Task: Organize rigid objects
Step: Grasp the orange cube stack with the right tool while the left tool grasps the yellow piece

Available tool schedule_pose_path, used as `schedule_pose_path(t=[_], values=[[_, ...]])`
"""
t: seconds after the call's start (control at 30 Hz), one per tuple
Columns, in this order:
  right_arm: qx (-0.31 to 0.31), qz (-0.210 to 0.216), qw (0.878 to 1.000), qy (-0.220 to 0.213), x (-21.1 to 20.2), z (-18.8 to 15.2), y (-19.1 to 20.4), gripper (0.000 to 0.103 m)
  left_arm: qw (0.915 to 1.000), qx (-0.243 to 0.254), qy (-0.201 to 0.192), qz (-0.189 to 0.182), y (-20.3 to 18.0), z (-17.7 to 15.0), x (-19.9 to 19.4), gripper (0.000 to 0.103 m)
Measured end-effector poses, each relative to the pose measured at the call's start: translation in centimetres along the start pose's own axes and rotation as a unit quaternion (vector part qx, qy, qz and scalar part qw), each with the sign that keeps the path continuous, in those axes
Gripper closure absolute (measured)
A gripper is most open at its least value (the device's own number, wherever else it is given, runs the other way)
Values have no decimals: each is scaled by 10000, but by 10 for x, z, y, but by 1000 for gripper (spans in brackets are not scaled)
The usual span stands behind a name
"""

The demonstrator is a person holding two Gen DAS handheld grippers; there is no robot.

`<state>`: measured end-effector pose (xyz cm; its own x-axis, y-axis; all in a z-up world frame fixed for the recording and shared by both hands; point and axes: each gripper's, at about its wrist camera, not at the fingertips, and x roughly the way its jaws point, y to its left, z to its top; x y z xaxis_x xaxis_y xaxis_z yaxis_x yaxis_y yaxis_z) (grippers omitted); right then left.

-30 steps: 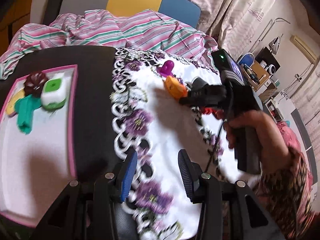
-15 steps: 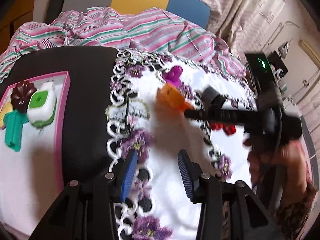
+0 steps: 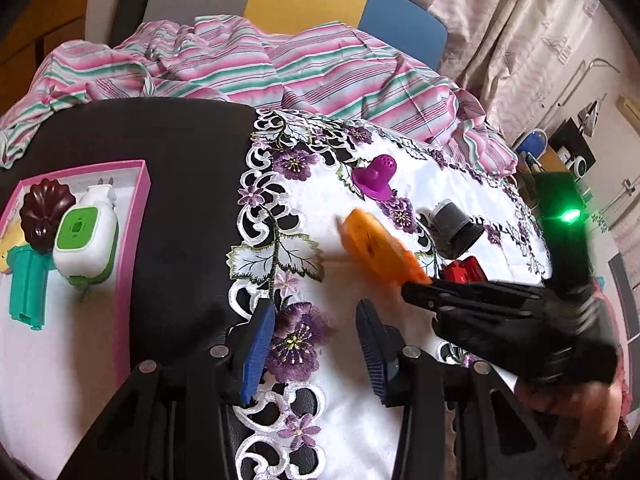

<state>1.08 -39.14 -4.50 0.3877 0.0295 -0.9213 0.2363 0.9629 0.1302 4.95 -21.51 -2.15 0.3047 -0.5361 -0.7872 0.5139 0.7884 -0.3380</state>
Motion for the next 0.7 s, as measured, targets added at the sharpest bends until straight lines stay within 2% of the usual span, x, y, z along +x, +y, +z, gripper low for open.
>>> schedule_pose_path(t=[0.03,0.07,0.1,0.17,0.27,0.33,0.37,0.43,0.5,0.57,0.6,0.63,0.67,0.7], values=[[238,710,9972,-62,-5,1,-6,84,10000,-14,-7,-29,0,0,0,60],[473,1457,9881,-154,-10,4,-10,84,10000,-18,-41,-2,0,1,0,60],[515,1641,9848,-254,-14,5,-9,84,10000,-25,-66,14,1,2,-1,60],[186,806,9960,-340,-15,5,-2,84,9998,-84,-172,25,3,2,-6,60],[438,1184,9916,-288,-15,4,-10,84,9997,-137,-193,82,8,3,-7,60],[375,780,9955,-383,-18,4,-10,84,9997,-155,-158,65,9,3,-6,60],[426,717,9958,-367,-17,3,-13,84,9998,-143,-133,63,9,3,-5,60],[460,416,9978,-238,-12,1,-16,84,9999,-42,-108,66,5,3,-2,60],[315,-128,9994,-10,5,3,-13,83,9996,192,-75,192,0,5,3,60],[361,-174,9990,185,16,4,-15,80,9986,448,-31,289,-5,9,8,60],[391,-153,9989,183,16,5,-16,76,9979,575,-50,308,-7,12,8,60],[422,-177,9989,63,12,7,-18,59,9973,651,-69,330,-7,14,9,60],[452,-244,9986,-82,9,9,-19,46,9965,759,-86,347,-7,18,9,60],[519,-322,9976,-311,4,12,-21,24,9958,850,-61,337,-6,23,11,60]])
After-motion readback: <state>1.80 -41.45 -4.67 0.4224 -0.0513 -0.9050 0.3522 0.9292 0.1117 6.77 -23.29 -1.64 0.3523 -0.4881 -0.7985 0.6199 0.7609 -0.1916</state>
